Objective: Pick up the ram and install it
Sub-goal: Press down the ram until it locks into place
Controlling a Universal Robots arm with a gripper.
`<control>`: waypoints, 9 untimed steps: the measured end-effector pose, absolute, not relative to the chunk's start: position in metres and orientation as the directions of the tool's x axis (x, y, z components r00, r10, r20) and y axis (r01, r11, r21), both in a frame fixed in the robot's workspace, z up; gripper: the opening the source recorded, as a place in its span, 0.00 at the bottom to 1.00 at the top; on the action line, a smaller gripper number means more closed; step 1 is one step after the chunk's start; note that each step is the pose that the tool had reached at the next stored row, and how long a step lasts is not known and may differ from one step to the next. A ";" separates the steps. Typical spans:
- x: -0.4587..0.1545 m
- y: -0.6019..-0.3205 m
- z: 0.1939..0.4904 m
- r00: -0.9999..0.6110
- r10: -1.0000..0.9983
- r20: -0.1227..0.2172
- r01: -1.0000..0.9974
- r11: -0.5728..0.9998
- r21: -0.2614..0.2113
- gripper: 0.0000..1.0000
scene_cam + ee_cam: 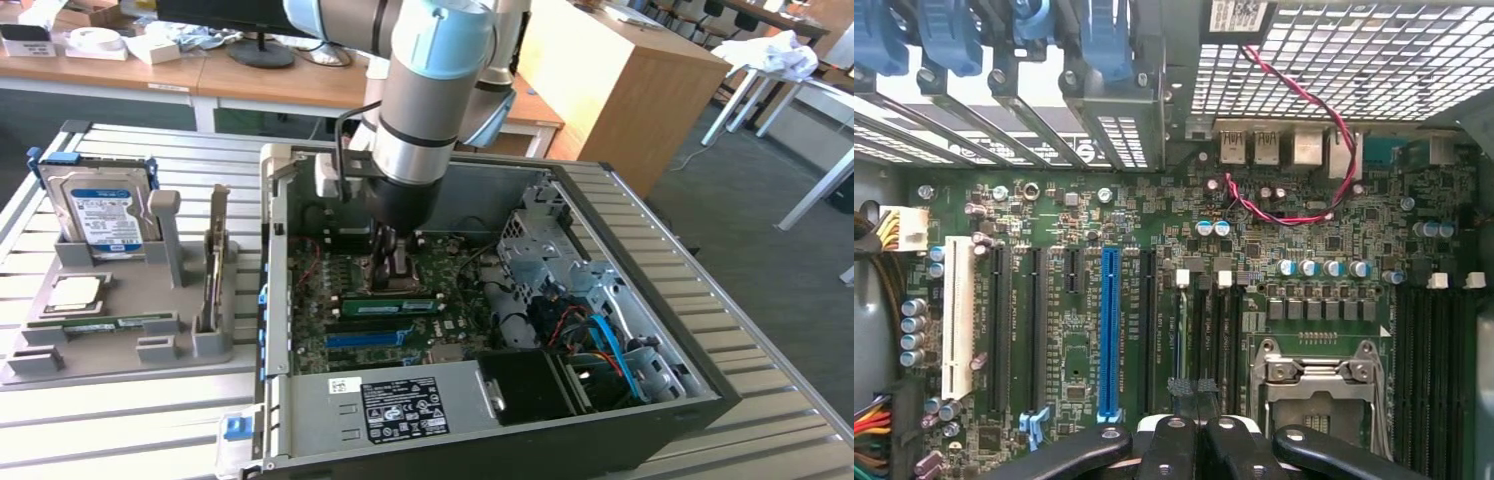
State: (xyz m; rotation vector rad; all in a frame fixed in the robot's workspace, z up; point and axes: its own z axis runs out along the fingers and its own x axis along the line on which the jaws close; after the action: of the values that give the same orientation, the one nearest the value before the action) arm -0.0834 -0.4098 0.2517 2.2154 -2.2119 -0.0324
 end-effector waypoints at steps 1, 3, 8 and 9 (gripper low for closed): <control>-0.084 -0.410 0.251 0.001 -1.000 -0.007 -1.000 -0.001 0.022 0.10; -0.084 -0.410 0.249 0.001 -1.000 -0.007 -1.000 -0.002 0.022 0.10; -0.084 -0.410 0.248 0.001 -1.000 -0.007 -1.000 -0.001 0.022 0.10; -0.084 -0.410 0.248 0.001 -1.000 -0.007 -1.000 -0.001 0.022 0.10</control>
State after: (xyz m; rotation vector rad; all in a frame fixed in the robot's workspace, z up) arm -0.0838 -0.4098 0.2480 2.2151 -2.2121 -0.0324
